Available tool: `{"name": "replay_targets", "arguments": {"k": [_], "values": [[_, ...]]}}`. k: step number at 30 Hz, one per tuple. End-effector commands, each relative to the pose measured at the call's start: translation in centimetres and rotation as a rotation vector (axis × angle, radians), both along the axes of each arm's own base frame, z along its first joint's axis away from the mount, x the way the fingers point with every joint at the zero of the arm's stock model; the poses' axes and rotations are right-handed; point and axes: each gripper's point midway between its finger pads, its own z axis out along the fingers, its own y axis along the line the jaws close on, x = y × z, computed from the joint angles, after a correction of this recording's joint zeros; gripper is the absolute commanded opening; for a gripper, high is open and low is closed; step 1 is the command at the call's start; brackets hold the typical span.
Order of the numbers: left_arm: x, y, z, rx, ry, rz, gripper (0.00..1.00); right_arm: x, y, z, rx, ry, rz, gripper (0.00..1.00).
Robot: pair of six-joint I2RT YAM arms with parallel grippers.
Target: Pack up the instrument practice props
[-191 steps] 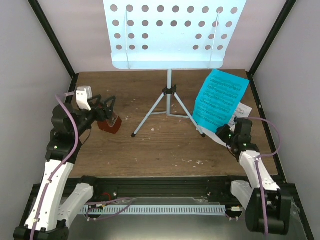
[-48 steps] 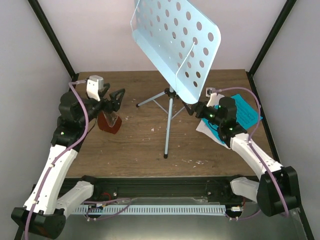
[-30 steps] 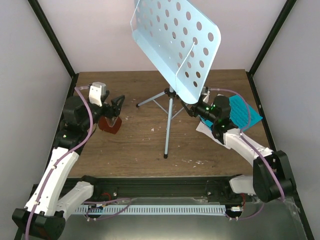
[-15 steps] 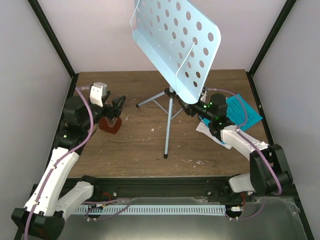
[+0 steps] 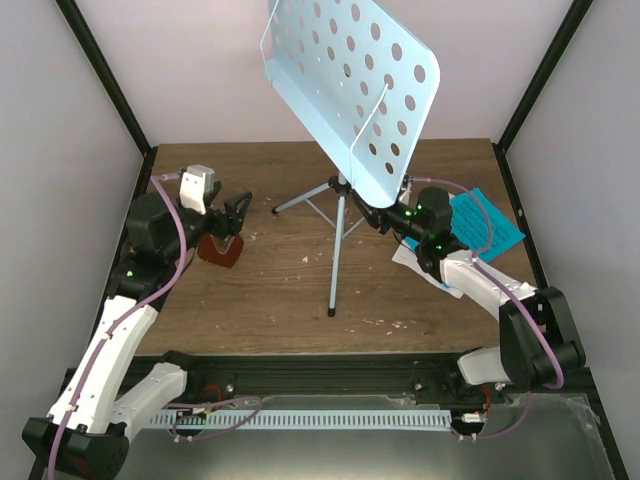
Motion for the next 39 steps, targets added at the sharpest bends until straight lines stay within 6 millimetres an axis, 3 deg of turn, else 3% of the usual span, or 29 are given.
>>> {"name": "replay_targets", "arguments": {"k": [1, 15, 26, 29, 31, 32, 34, 39], "values": [[-0.3, -0.2, 0.7, 0.0, -0.033, -0.013, 0.82, 0.0, 0.6, 1.6, 0.014, -0.054, 0.007, 0.3], [-0.3, -0.3, 0.6, -0.001, -0.03, -0.018, 0.82, 0.3, 0.1, -1.0, -0.188, -0.214, -0.102, 0.25], [-0.2, -0.5, 0.3, -0.001, -0.022, -0.022, 0.82, 0.9, -0.5, -0.4, -0.331, -0.407, -0.151, 0.26], [-0.2, -0.5, 0.2, -0.001, -0.02, -0.022, 0.82, 0.6, -0.3, 0.8, -0.3, -0.424, -0.143, 0.4], [-0.2, -0.5, 0.2, -0.001, -0.019, -0.024, 0.82, 0.4, -0.4, 1.6, -0.267, -0.397, -0.145, 0.63], [-0.2, -0.5, 0.2, 0.001, -0.019, -0.022, 0.82, 0.3, -0.6, 1.7, -0.249, -0.368, -0.153, 0.7], [-0.2, -0.5, 0.2, 0.0, -0.018, -0.024, 0.83, 0.0, -0.8, 1.9, -0.215, -0.307, -0.163, 0.76], [-0.2, -0.5, 0.1, -0.003, -0.016, -0.026, 0.82, 0.0, -0.9, 1.2, -0.129, -0.096, -0.169, 0.81]]}}
